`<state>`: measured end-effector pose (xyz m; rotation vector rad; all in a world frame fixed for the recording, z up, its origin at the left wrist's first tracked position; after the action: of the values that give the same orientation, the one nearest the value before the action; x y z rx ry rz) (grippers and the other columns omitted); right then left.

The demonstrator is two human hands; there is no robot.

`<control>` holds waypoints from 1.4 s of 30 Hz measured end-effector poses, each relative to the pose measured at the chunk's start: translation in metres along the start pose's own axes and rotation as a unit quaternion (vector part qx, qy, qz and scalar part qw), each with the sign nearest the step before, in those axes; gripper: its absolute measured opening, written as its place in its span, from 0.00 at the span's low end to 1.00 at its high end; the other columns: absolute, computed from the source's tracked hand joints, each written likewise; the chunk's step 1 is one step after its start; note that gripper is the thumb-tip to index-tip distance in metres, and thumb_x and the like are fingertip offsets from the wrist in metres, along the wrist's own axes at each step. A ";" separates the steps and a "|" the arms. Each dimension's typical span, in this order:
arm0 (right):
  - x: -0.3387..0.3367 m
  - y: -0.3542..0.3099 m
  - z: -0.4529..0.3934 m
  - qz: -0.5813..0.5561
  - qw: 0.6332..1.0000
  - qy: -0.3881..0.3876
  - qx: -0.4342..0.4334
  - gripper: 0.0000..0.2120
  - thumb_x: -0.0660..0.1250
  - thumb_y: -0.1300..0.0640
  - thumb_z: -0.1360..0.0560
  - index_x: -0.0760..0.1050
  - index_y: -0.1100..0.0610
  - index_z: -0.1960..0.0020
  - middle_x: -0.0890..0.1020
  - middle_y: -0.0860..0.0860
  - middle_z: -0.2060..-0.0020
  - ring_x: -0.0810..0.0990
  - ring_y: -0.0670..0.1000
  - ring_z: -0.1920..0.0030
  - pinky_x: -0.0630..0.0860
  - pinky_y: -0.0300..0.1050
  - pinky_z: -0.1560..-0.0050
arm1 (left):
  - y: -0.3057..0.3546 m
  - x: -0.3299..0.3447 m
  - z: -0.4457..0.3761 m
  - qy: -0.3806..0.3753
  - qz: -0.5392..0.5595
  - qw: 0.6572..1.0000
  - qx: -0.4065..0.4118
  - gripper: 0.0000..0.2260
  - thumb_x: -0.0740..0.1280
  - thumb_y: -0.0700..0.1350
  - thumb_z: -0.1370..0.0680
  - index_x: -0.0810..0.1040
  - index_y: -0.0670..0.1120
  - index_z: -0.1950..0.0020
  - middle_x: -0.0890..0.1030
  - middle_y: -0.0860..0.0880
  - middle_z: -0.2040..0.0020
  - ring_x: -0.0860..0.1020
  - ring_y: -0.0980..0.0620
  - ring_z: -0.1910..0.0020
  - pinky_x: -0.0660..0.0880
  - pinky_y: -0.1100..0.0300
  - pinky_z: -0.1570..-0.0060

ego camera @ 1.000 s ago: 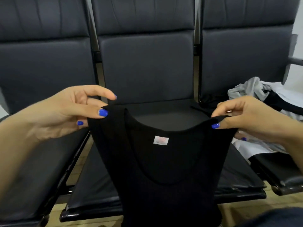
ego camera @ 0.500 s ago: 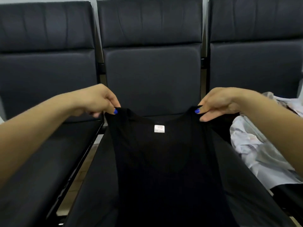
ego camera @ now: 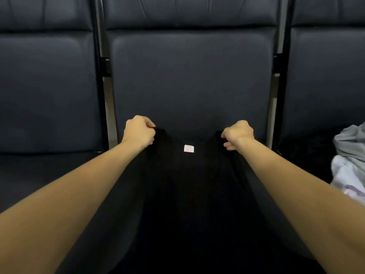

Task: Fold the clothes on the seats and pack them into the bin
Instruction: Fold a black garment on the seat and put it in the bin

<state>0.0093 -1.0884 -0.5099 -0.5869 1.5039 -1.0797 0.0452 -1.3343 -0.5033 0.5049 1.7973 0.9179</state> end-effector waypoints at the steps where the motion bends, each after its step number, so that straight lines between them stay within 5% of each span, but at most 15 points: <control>1: 0.009 0.005 -0.008 0.005 1.000 0.023 -0.014 0.05 0.64 0.65 0.26 0.74 0.65 0.51 0.79 0.57 0.60 0.82 0.59 0.55 0.80 0.50 0.53 | -0.006 0.008 -0.007 0.007 -0.009 1.000 0.017 0.10 0.61 0.32 0.23 0.77 0.44 0.55 0.81 0.41 0.59 0.82 0.43 0.58 0.80 0.47 0.51; 5: 0.038 0.033 -0.016 0.025 0.998 0.035 -0.050 0.09 0.62 0.65 0.25 0.73 0.63 0.46 0.72 0.58 0.42 0.73 0.54 0.57 0.70 0.44 0.56 | -0.028 0.038 -0.014 -0.026 -0.084 0.994 0.072 0.13 0.61 0.32 0.23 0.78 0.44 0.43 0.80 0.41 0.44 0.79 0.44 0.46 0.75 0.54 0.43; 9: 0.046 0.054 0.000 0.189 0.945 0.069 -0.259 0.24 0.64 0.62 0.26 0.61 0.61 0.33 0.62 0.59 0.37 0.73 0.58 0.52 0.74 0.50 0.50 | -0.033 0.046 0.010 -0.075 -0.064 0.989 0.110 0.28 0.62 0.31 0.23 0.61 0.47 0.25 0.64 0.47 0.28 0.76 0.49 0.41 0.72 0.61 0.47; 12: 0.045 0.054 0.007 0.372 0.874 0.003 -0.312 0.18 0.60 0.51 0.22 0.68 0.62 0.37 0.70 0.59 0.41 0.72 0.61 0.43 0.71 0.55 0.45 | -0.031 0.026 0.048 -0.097 -0.040 0.985 0.138 0.22 0.61 0.32 0.22 0.68 0.47 0.30 0.72 0.50 0.36 0.77 0.54 0.46 0.71 0.71 0.54; 18: 0.016 0.032 0.033 0.394 0.879 -0.195 -0.185 0.24 0.54 0.42 0.20 0.71 0.56 0.32 0.72 0.57 0.34 0.69 0.60 0.34 0.63 0.57 0.31 | -0.035 -0.053 0.176 -0.225 -0.171 0.944 0.168 0.12 0.67 0.40 0.23 0.74 0.58 0.51 0.80 0.55 0.61 0.76 0.59 0.64 0.70 0.71 0.63; 22: -0.011 0.029 0.086 0.439 0.842 -0.231 -0.211 0.26 0.60 0.47 0.21 0.63 0.56 0.26 0.68 0.57 0.29 0.67 0.59 0.31 0.66 0.49 0.33 | -0.041 -0.081 0.261 -0.329 -0.274 0.902 0.056 0.10 0.61 0.46 0.20 0.76 0.51 0.61 0.79 0.55 0.70 0.74 0.65 0.74 0.68 0.69 0.69; 25: -0.042 0.030 0.144 0.486 0.815 -0.256 -0.186 0.23 0.61 0.46 0.22 0.70 0.56 0.31 0.75 0.57 0.35 0.73 0.59 0.37 0.70 0.50 0.36 | -0.043 -0.073 0.292 -0.383 -0.314 0.869 -0.007 0.13 0.56 0.54 0.18 0.73 0.50 0.56 0.77 0.52 0.65 0.74 0.61 0.76 0.67 0.69 0.72; 27: -0.065 0.036 0.182 0.527 0.789 -0.272 -0.160 0.19 0.60 0.45 0.22 0.77 0.59 0.43 0.84 0.56 0.53 0.79 0.55 0.49 0.74 0.45 0.46 | -0.041 -0.065 0.295 -0.382 -0.364 0.849 -0.025 0.18 0.56 0.63 0.21 0.70 0.48 0.54 0.74 0.51 0.63 0.72 0.57 0.76 0.67 0.67 0.75; 29: -0.089 0.046 0.217 0.578 0.760 -0.263 -0.141 0.20 0.59 0.45 0.22 0.75 0.59 0.61 0.80 0.50 0.76 0.77 0.51 0.65 0.72 0.41 0.60 | -0.040 -0.059 0.294 -0.397 -0.399 0.826 -0.035 0.21 0.56 0.64 0.22 0.70 0.45 0.50 0.74 0.49 0.64 0.71 0.55 0.78 0.69 0.65 0.77; 31: -0.111 0.061 0.239 0.610 0.744 -0.253 -0.095 0.20 0.59 0.44 0.21 0.71 0.58 0.62 0.83 0.50 0.67 0.77 0.52 0.65 0.71 0.40 0.62 | -0.039 -0.054 0.292 -0.423 -0.400 0.812 -0.034 0.20 0.55 0.60 0.20 0.69 0.43 0.53 0.75 0.47 0.68 0.71 0.54 0.78 0.69 0.65 0.77; 33: -0.129 0.086 0.254 0.633 0.731 -0.252 -0.033 0.21 0.57 0.41 0.21 0.74 0.57 0.42 0.80 0.55 0.42 0.77 0.52 0.59 0.71 0.42 0.52 | -0.040 -0.052 0.293 -0.423 -0.376 0.824 -0.034 0.17 0.54 0.56 0.18 0.66 0.44 0.58 0.75 0.46 0.69 0.72 0.53 0.76 0.69 0.65 0.75; 35: -0.139 0.112 0.255 0.643 0.723 -0.250 0.032 0.31 0.54 0.36 0.22 0.68 0.60 0.31 0.76 0.56 0.36 0.79 0.53 0.51 0.72 0.43 0.44 | -0.043 -0.055 0.293 -0.389 -0.336 0.857 -0.040 0.15 0.54 0.53 0.17 0.65 0.45 0.59 0.74 0.47 0.69 0.72 0.55 0.77 0.70 0.66 0.77; 36: -0.141 0.119 0.254 0.640 0.724 -0.252 0.043 0.32 0.53 0.35 0.22 0.67 0.60 0.31 0.77 0.56 0.40 0.79 0.54 0.48 0.74 0.44 0.44 | -0.045 -0.057 0.293 -0.363 -0.294 0.882 -0.054 0.14 0.54 0.52 0.17 0.66 0.45 0.59 0.74 0.46 0.68 0.72 0.55 0.78 0.70 0.65 0.77; 39: -0.139 0.129 0.246 0.566 0.777 -0.272 0.053 0.20 0.54 0.44 0.19 0.70 0.62 0.49 0.72 0.54 0.64 0.72 0.51 0.68 0.72 0.39 0.71 | -0.052 -0.071 0.292 -0.288 -0.028 0.938 -0.192 0.14 0.58 0.48 0.18 0.75 0.38 0.48 0.80 0.39 0.57 0.78 0.47 0.64 0.74 0.60 0.69; 42: -0.134 0.133 0.240 0.461 0.839 -0.278 0.078 0.17 0.56 0.54 0.18 0.67 0.62 0.62 0.72 0.55 0.67 0.72 0.51 0.72 0.71 0.40 0.79 | -0.056 -0.086 0.296 -0.234 0.226 0.888 -0.324 0.14 0.58 0.44 0.18 0.79 0.37 0.44 0.82 0.39 0.48 0.81 0.45 0.54 0.78 0.56 0.56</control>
<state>0.2961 -0.9895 -0.5455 0.0024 0.9551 -0.2192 0.3546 -1.3238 -0.5540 0.6467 0.8614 1.4919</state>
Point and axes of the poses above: each hand's wrist, its own z-axis away from the middle knuckle, its own x-axis out of the palm, y = z × x, the point moved 2 cm from there along -z, towards the middle knuckle
